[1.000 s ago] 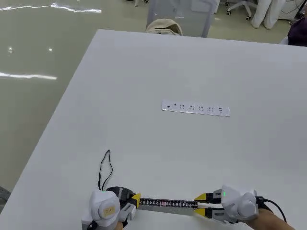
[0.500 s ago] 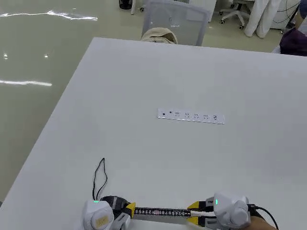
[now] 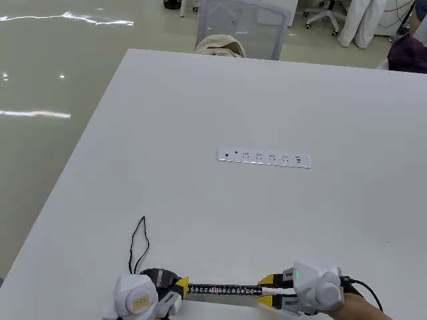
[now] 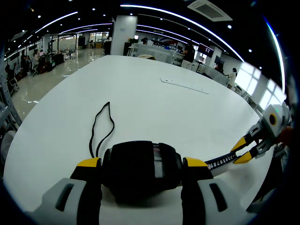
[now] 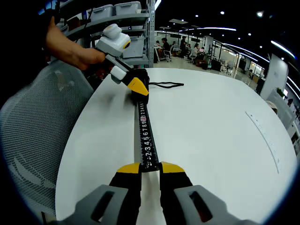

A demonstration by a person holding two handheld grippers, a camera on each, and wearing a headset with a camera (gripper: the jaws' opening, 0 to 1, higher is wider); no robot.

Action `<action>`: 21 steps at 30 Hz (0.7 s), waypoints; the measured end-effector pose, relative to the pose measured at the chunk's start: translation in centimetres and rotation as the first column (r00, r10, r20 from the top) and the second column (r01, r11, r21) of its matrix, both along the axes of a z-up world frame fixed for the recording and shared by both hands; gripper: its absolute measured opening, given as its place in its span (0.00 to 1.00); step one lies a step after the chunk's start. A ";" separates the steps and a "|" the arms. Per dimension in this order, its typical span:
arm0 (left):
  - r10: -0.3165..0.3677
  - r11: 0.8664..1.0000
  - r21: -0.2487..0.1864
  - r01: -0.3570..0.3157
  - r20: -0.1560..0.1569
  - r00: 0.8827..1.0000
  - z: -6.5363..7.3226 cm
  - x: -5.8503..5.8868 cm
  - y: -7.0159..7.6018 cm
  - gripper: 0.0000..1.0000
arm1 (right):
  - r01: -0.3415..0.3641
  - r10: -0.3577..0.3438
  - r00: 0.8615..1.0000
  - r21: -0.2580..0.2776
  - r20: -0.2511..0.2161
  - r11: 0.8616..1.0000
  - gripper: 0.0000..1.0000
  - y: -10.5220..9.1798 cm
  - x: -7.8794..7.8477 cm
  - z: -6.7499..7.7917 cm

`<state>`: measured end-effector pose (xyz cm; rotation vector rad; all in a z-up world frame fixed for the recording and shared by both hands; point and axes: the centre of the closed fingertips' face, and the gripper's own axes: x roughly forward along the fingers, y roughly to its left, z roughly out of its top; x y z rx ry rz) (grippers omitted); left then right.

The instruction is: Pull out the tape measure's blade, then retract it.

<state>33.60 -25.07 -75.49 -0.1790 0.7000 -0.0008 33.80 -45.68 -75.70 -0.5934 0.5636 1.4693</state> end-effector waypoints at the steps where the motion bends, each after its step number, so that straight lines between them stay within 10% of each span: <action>1: -0.001 1.000 -0.001 0.001 0.000 1.000 0.0 0.0 0.0 0.66 | 0.000 0.000 1.000 -0.001 0.000 1.000 0.13 0.1 -0.1 0.2; 21: -0.008 1.000 -0.006 0.008 -0.009 1.000 -0.4 -0.1 -0.2 0.66 | -0.014 0.014 1.000 0.008 -0.004 1.000 0.13 1.4 -0.2 0.2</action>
